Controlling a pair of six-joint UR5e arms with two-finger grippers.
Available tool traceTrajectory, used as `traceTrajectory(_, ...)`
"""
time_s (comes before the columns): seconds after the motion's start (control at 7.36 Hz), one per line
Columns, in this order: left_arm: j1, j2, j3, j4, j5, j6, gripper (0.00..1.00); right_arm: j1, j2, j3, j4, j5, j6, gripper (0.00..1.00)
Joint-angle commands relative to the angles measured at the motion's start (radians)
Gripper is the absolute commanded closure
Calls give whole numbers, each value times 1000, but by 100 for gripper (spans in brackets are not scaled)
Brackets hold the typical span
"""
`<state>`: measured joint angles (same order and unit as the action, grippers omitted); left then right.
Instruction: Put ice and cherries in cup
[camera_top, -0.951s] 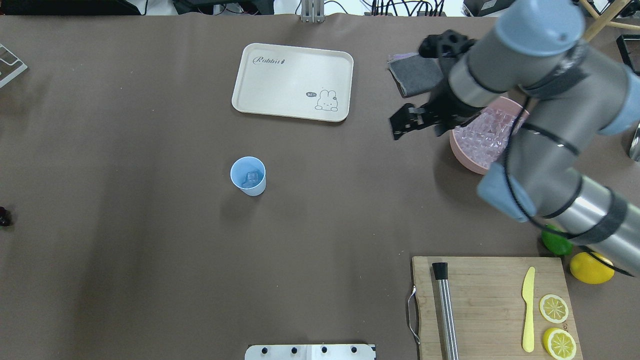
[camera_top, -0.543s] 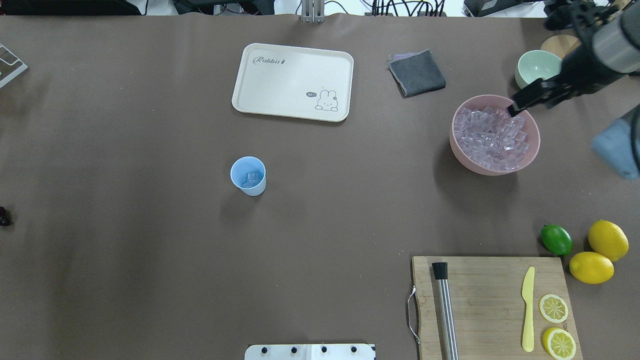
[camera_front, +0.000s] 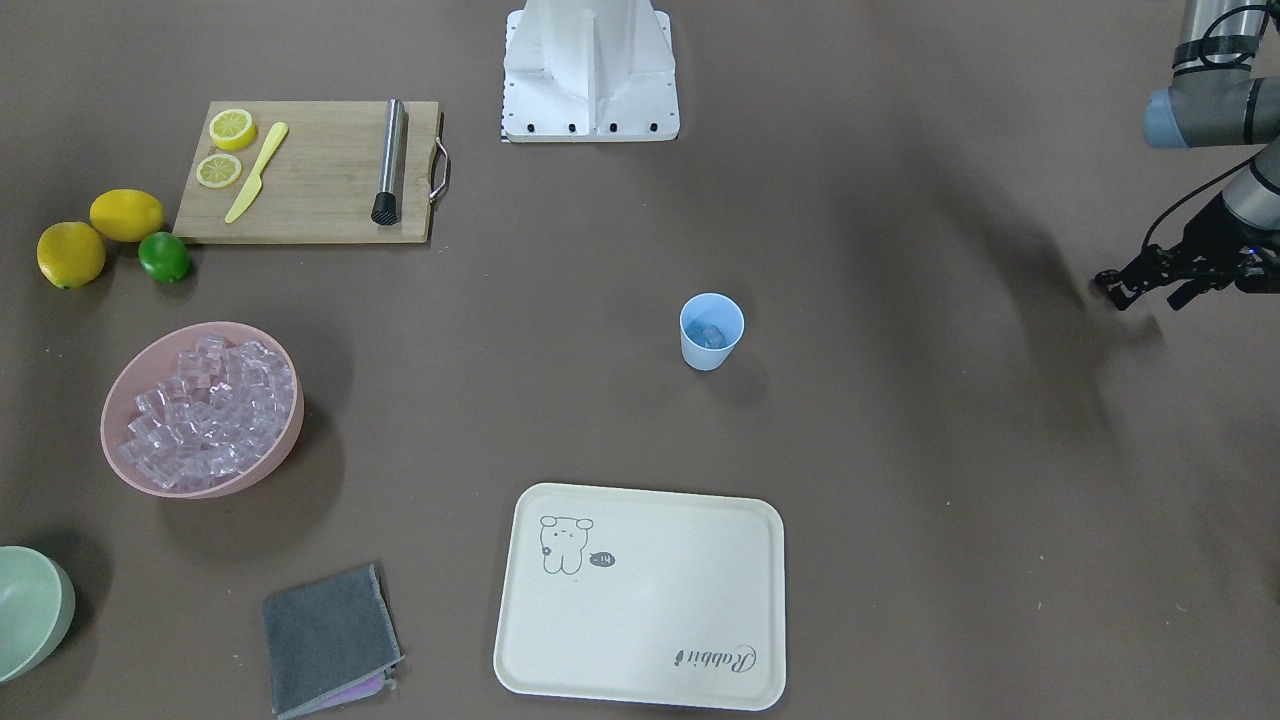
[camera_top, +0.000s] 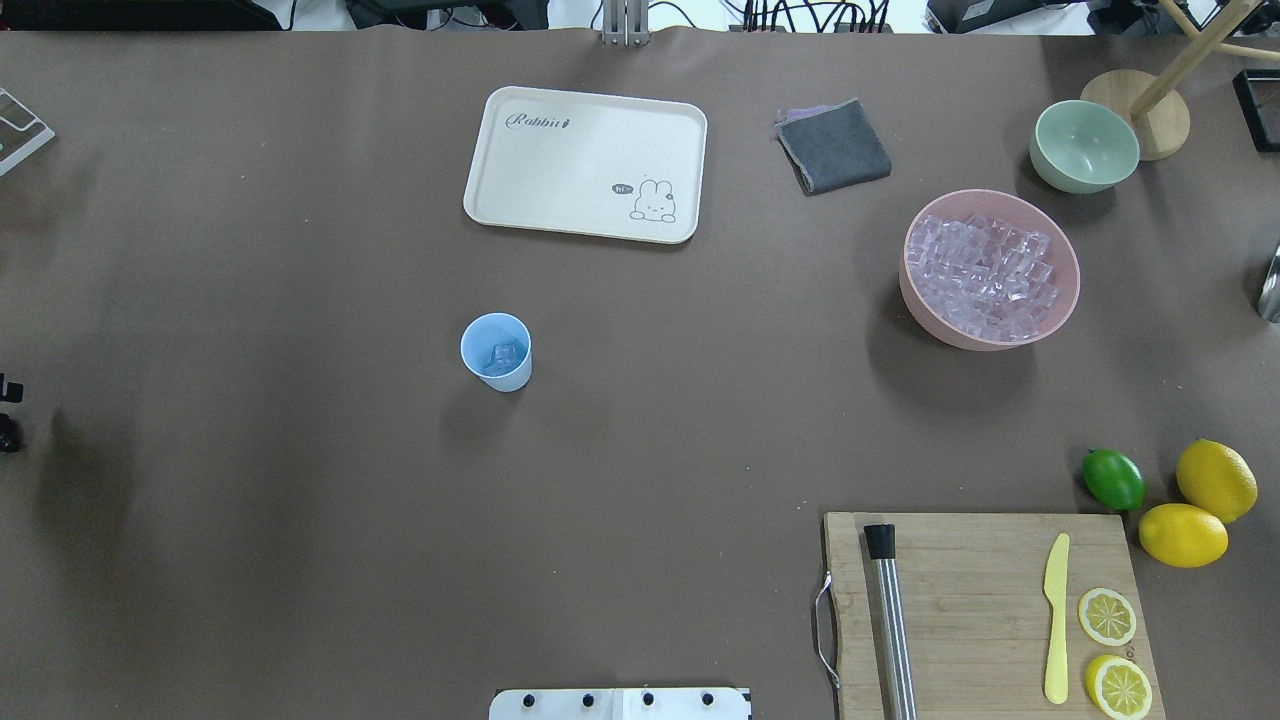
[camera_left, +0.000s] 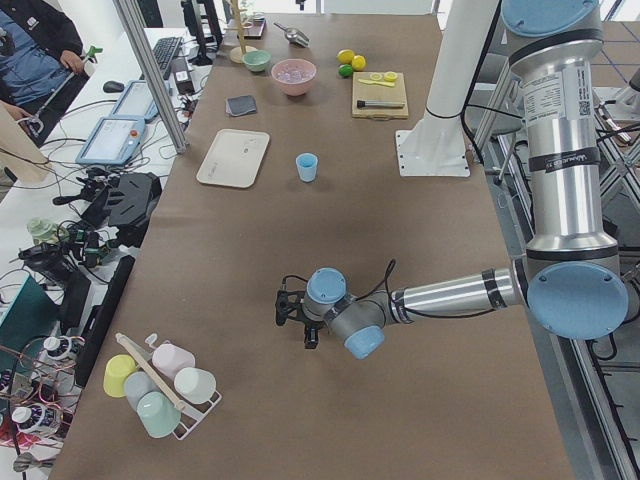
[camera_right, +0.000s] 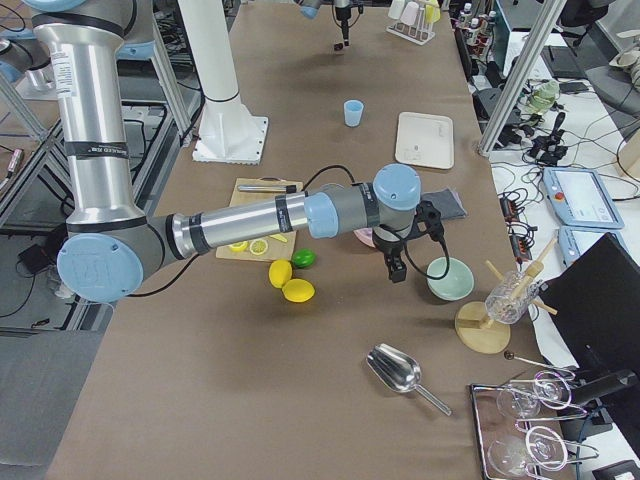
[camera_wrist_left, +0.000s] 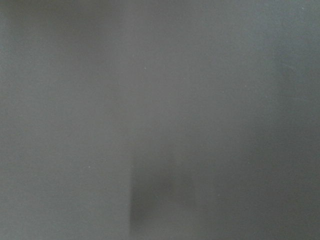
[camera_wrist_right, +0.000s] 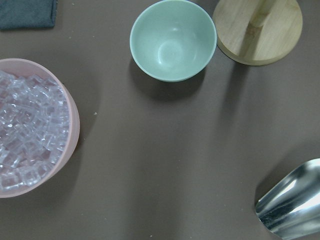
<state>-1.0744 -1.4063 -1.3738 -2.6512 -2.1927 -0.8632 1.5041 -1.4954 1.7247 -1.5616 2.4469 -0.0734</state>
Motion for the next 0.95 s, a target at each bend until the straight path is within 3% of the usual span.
traceTrajectory(0.0, 25, 4, -22, -15, 1, -7, 11, 16, -17, -16, -8, -6, -32, 1)
traceTrajectory(0.14, 57, 15, -27, -16, 2, -5, 18, 16, -16, -20, -8, -11, -32, 1)
traceTrajectory(0.27, 69, 24, -28, -18, 10, -5, 34, 15, -16, -20, -8, -11, -32, 1)
traceTrajectory(0.41, 70, 27, -31, -19, 14, 0, 58, 15, -14, -22, -8, -11, -31, 1)
traceTrajectory(0.54, 70, 29, -40, -18, 14, 4, 67, 16, -17, -20, -9, -9, -29, 1)
traceTrajectory(0.81, 68, 35, -60, -18, 13, 13, 70, 15, -17, -23, -9, -9, -28, 1)
